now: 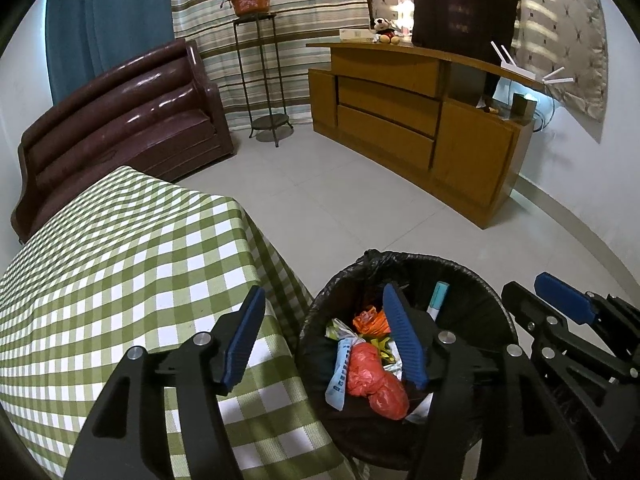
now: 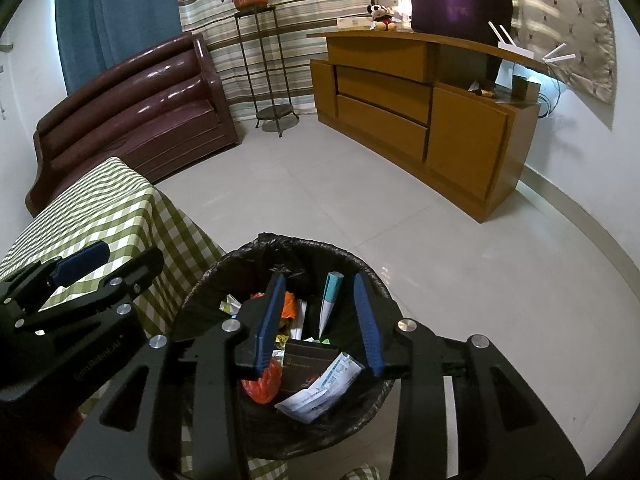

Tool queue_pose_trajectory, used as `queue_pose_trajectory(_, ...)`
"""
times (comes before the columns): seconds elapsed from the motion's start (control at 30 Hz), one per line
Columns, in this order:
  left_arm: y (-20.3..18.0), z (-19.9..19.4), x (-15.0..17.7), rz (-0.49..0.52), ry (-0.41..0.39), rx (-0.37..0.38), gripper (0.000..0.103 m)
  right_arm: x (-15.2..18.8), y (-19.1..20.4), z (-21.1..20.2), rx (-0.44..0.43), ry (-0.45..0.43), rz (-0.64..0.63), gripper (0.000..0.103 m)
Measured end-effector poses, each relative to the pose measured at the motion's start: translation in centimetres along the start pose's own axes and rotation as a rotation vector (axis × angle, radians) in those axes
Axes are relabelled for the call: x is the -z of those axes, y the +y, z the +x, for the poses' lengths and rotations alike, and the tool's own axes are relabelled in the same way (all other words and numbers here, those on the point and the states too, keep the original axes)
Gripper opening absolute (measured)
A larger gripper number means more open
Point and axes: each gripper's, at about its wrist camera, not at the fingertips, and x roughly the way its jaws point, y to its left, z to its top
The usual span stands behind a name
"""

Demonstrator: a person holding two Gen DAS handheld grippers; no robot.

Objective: Collect trash

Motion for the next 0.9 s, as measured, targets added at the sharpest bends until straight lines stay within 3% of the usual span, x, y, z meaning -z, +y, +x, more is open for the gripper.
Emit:
queue_pose_trajectory(0.47,1.1,-4.1,0.6,-0.038,-0.051,-0.02,0.066,0.2,1.0,-3.7,0.003,-0.055,-0.016,0.049)
queue_pose_trajectory(0.9,3.8,-9.1,2.7,-0.084,-0.09,-0.07,0.072,1.1,2.5,-8.2,0.001,-0.098,-0.045,0.05)
